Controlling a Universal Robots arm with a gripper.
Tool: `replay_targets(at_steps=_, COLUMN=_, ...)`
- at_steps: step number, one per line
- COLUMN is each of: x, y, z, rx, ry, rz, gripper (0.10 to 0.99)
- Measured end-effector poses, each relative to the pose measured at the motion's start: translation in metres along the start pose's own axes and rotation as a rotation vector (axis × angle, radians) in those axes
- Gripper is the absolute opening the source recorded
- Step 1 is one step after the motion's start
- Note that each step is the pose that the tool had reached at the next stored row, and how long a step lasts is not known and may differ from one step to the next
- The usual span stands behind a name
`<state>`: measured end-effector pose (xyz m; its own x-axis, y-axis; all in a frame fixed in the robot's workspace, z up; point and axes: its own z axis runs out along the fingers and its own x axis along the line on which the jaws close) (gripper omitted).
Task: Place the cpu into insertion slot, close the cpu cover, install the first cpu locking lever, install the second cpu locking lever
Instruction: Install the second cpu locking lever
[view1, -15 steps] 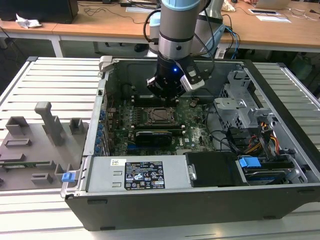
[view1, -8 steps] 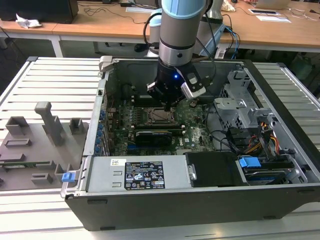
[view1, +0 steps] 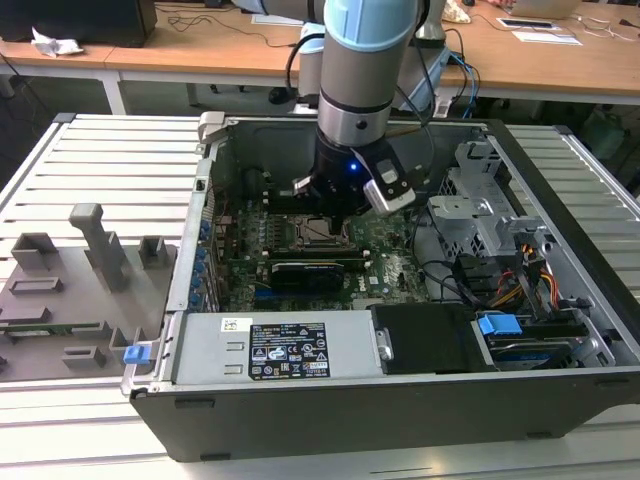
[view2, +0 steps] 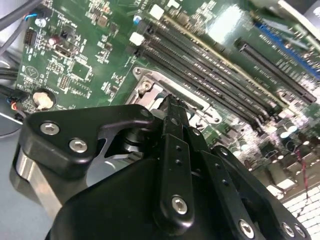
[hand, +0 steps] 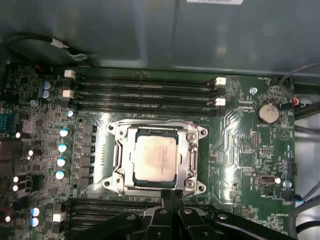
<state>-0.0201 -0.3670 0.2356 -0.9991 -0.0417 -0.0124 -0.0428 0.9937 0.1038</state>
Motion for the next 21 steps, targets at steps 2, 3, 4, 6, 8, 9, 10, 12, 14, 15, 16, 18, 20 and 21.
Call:
replay_targets(at_steps=2, x=0.0024, y=-0.0019, z=-0.0002, rx=0.0, ry=0.0, rz=0.0, gripper=0.106)
replay_targets(at_steps=3, x=0.0039, y=-0.0025, z=-0.0002, rx=0.0, ry=0.0, rz=0.0, gripper=0.106)
replay_targets(at_steps=4, x=0.0057, y=-0.0031, z=-0.0003, rx=0.0, ry=0.0001, rz=0.0, gripper=0.106)
replay_targets(at_steps=6, x=0.0089, y=-0.0041, z=-0.0003, rx=0.0, ry=0.0001, rz=0.0, gripper=0.106)
replay_targets(at_steps=8, x=0.013, y=-0.0047, z=-0.0003, rx=0.0, ry=0.0001, rz=-0.001, gripper=0.106)
replay_targets(at_steps=9, x=0.0161, y=-0.005, z=-0.0003, rx=0.0, ry=0.0001, rz=-0.001, gripper=0.106)
replay_targets(at_steps=10, x=0.019, y=-0.0054, z=-0.0002, rx=0.0, ry=0.0002, rz=-0.002, gripper=0.106)
replay_targets(at_steps=12, x=0.0233, y=-0.0057, z=-0.0002, rx=0.0, ry=0.0003, rz=-0.003, gripper=0.106)
replay_targets(at_steps=14, x=0.0275, y=-0.0061, z=-0.0002, rx=0.0, ry=0.0004, rz=-0.004, gripper=0.106)
replay_targets(at_steps=15, x=0.0295, y=-0.0068, z=-0.0003, rx=0.0, ry=0.0004, rz=-0.004, gripper=0.106)
replay_targets(at_steps=16, x=0.0309, y=-0.0077, z=-0.0004, rx=-0.001, ry=0.0004, rz=-0.004, gripper=0.106)
replay_targets(at_steps=18, x=0.0355, y=-0.0114, z=-0.0008, rx=-0.003, ry=0.0004, rz=-0.004, gripper=0.106)
replay_targets(at_steps=20, x=0.0387, y=-0.0126, z=-0.001, rx=-0.004, ry=0.0003, rz=-0.004, gripper=0.106)
replay_targets(at_steps=21, x=0.0393, y=-0.0126, z=-0.0009, rx=-0.006, ry=0.0003, rz=-0.004, gripper=0.106)
